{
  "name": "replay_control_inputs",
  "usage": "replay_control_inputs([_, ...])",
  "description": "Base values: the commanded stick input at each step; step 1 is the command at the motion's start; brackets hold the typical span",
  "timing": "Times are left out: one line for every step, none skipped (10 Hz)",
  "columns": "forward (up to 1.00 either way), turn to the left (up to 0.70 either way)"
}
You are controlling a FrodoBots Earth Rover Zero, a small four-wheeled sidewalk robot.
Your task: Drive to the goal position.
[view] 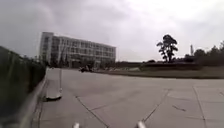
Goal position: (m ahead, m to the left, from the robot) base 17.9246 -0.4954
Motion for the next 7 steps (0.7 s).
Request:
replay_control_inputs([0.85, 0.00])
replay_control_inputs([0.85, 0.00])
replay_control_inputs([0.85, 0.00])
replay_control_inputs([0.85, 0.00])
replay_control_inputs([0.85, 0.00])
replay_control_inputs([0.85, 0.00])
replay_control_inputs([0.85, 0.00])
